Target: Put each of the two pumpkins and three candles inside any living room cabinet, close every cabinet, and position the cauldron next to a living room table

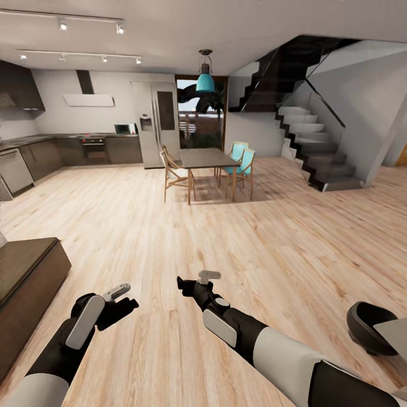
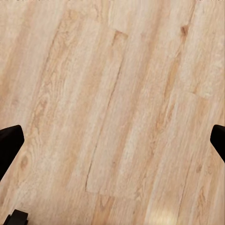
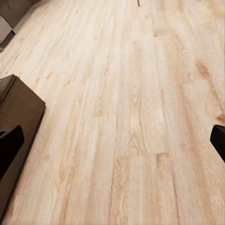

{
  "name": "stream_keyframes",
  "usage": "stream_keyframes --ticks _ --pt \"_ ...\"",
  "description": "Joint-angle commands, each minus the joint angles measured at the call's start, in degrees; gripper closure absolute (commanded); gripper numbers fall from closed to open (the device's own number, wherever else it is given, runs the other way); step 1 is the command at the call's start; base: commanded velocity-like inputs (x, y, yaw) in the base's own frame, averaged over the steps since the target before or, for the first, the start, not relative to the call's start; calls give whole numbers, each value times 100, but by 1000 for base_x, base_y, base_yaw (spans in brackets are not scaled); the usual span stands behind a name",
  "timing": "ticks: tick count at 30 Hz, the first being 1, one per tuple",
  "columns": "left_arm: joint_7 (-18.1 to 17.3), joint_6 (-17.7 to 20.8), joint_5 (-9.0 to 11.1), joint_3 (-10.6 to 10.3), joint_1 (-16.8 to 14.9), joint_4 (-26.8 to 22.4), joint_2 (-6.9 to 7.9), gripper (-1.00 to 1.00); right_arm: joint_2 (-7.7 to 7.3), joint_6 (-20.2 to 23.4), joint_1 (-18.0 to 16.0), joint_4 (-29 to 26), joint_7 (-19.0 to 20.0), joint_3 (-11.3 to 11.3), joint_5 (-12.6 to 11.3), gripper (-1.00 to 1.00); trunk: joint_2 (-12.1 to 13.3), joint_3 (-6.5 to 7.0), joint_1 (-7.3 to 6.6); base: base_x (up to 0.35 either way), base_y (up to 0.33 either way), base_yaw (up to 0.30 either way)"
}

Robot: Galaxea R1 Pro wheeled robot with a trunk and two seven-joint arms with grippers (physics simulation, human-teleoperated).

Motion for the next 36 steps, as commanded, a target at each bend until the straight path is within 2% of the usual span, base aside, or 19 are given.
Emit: stream_keyframes --ticks 1,34,36 --pt "56 9 58 -3 -3 -7 3 -100 0 -44 -11 0 -29 46 -58 -100 -46 -16 23 0 0 62" --pt "56 9 51 -14 -3 -7 -5 -100 0 -44 -11 0 -29 46 -58 -100 -1369 -316 748 0 0 62" --pt "56 9 52 -8 -3 -7 -4 -100 0 -44 -11 0 -29 46 -53 -100 -1369 -299 748 0 0 62"
